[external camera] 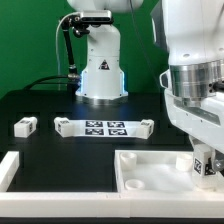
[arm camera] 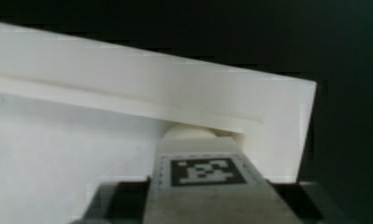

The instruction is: Assemble square table

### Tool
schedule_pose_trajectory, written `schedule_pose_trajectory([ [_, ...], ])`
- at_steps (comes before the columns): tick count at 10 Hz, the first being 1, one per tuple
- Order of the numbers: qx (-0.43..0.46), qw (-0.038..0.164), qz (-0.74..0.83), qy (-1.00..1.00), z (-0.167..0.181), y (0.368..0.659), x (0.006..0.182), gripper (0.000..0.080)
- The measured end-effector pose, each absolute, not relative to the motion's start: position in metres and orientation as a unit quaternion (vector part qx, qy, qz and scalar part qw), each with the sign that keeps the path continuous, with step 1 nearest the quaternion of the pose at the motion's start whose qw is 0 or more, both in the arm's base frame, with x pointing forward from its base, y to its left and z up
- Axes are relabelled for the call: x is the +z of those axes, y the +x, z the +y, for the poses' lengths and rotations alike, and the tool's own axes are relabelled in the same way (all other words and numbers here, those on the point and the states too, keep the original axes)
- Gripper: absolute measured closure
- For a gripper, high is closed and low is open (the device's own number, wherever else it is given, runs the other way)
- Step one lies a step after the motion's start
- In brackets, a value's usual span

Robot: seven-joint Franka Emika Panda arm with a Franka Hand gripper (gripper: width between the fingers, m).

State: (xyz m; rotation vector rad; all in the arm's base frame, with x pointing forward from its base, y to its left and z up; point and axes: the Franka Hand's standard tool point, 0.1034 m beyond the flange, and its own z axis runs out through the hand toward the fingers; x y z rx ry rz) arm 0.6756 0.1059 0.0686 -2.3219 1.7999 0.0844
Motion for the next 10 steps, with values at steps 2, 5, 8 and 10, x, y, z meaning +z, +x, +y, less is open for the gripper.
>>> schedule_pose_trajectory([
  [2,0.006,0.098,0.496,-0.863,0.110,0.678,0.076,0.0302],
  [5,-0.014,0.076,0.350,-0.933,0.115,0.677,0.082,0.0158],
  [8,-0.037,0.061,0.153,-0.986,0.107,0.680,0.081,0.0151],
  [10,-0.065,0.050,0.008,-0.997,0.100,0.688,0.079,0.0151],
])
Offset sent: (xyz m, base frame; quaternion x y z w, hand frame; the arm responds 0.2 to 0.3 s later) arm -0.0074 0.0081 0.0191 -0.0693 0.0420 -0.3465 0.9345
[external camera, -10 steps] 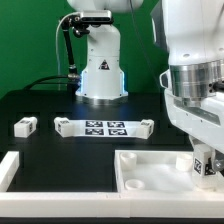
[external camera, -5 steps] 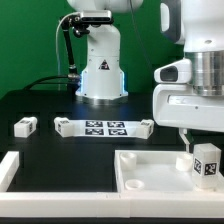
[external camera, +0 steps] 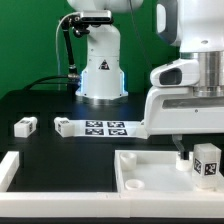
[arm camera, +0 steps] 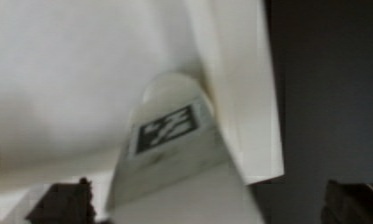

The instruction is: Assemble square table

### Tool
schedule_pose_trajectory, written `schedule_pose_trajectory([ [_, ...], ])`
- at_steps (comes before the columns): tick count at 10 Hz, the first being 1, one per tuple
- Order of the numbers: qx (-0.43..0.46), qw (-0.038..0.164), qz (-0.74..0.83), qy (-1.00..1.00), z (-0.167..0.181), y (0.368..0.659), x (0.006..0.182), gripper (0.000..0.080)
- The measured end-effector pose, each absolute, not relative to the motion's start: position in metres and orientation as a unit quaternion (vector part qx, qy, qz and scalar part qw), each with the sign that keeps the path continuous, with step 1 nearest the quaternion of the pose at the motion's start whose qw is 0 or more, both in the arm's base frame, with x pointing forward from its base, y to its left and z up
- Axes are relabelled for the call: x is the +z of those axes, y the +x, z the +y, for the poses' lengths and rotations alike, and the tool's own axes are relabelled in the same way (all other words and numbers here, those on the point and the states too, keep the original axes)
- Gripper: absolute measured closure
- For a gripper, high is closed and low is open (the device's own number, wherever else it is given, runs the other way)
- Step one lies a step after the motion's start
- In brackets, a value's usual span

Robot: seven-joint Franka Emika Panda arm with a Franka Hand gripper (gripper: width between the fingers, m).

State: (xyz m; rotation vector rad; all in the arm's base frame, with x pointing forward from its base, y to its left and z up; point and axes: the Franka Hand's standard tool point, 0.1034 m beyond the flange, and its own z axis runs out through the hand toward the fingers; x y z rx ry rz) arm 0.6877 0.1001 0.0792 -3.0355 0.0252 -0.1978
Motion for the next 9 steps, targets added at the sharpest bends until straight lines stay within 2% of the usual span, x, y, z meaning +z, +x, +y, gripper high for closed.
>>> schedule_pose_trajectory([
  [1,-0.066,0.051,0.019,-0.996,0.1007,0.6880,0.0778,0.0151],
  [2,-0.066,0.052,0.038,-0.996,0.1011,0.6880,0.0780,0.0282],
  [3,-0.065,0.052,0.044,-0.996,0.1009,0.6881,0.0780,0.0282],
  [4,-0.063,0.055,0.077,-0.993,0.1014,0.6879,0.0778,0.0421],
  [5,-0.061,0.056,0.119,-0.990,0.0979,0.6880,0.0772,0.0505],
  [7,-0.059,0.050,0.209,-0.975,0.0971,0.6877,0.0763,0.0505],
  [9,-0.054,0.052,0.364,-0.928,0.0929,0.6858,0.0758,0.0506],
])
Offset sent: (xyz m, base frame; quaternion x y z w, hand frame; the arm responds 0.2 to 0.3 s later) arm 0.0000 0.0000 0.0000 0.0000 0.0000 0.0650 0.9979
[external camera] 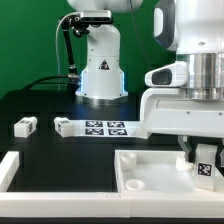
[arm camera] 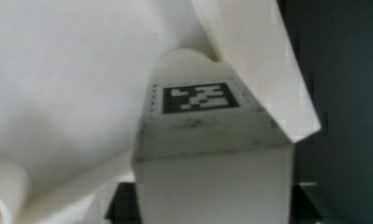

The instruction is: Assemble square table

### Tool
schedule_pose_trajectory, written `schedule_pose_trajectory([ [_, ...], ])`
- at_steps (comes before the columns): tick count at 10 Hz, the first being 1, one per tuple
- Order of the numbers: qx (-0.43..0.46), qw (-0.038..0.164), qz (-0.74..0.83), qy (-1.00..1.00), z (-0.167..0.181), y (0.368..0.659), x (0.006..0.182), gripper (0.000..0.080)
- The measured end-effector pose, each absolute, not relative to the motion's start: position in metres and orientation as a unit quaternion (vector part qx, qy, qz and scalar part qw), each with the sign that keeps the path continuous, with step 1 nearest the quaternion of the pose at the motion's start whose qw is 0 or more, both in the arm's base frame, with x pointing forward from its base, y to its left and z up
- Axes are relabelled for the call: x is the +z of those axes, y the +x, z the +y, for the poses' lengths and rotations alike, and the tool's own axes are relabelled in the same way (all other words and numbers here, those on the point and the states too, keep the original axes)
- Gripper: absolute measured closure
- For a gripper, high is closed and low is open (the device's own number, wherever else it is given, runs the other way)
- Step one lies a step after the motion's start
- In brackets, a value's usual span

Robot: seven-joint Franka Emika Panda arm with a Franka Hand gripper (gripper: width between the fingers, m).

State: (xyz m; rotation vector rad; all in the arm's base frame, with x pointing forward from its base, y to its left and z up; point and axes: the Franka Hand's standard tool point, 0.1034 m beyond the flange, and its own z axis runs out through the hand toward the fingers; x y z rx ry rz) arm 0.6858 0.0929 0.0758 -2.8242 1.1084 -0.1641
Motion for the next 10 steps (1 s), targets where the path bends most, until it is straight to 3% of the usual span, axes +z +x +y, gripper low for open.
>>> schedule_pose_trajectory([
  [1,-0.044,0.061,0.450,-0.890,0.092,0.683,0.075,0.0506],
  [3,-0.023,0.104,0.594,-0.798,0.086,0.677,0.074,0.0505],
  [6,0.003,0.107,0.665,-0.739,0.090,0.674,0.073,0.0505],
  [7,0.003,0.107,0.664,-0.740,0.089,0.674,0.073,0.0448],
  [8,-0.002,0.096,0.615,-0.782,0.092,0.672,0.073,0.0313],
  [9,-0.014,0.079,0.536,-0.840,0.097,0.674,0.073,0.0313],
  [10,-0.026,0.075,0.452,-0.889,0.100,0.675,0.072,0.0186],
])
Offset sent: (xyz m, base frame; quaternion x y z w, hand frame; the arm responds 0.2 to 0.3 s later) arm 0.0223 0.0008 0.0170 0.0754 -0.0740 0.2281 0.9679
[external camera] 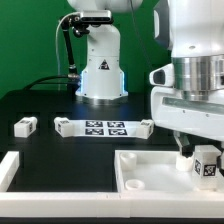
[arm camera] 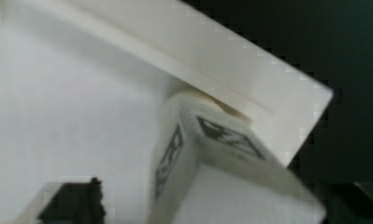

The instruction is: Assemble square table

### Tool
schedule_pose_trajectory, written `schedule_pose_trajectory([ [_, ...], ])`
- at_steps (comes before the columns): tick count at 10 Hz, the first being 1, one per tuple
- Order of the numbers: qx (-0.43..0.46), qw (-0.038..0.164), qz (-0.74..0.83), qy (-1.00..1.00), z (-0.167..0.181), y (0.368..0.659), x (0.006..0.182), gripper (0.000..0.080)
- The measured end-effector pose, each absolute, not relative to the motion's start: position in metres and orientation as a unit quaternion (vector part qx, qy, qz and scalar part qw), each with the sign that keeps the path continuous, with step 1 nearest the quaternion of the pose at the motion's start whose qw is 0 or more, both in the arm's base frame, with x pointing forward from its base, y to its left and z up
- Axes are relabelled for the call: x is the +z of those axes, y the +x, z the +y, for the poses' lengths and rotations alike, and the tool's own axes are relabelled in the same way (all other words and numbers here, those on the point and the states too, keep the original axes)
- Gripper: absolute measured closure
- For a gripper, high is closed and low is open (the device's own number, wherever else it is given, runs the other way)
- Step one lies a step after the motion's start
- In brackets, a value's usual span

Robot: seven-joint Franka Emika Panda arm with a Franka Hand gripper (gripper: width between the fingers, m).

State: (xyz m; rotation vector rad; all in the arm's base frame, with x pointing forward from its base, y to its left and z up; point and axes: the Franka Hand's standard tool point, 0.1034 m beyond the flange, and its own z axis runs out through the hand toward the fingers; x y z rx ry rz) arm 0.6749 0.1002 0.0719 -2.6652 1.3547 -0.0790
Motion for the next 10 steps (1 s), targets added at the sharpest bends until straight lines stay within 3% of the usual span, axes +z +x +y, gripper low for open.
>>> schedule_pose_trajectory([
  [3,-0.033,0.072,0.335,-0.939,0.1014,0.6741,0.0731,0.0152],
  [6,-0.051,0.026,0.117,-0.991,0.1086,0.6723,0.0735,0.0151],
  [8,-0.050,0.027,0.138,-0.989,0.1073,0.6721,0.0725,0.0151],
  [9,-0.050,0.029,0.153,-0.987,0.1076,0.6720,0.0724,0.0235],
  [10,-0.047,0.034,0.211,-0.976,0.1088,0.6718,0.0723,0.0413],
])
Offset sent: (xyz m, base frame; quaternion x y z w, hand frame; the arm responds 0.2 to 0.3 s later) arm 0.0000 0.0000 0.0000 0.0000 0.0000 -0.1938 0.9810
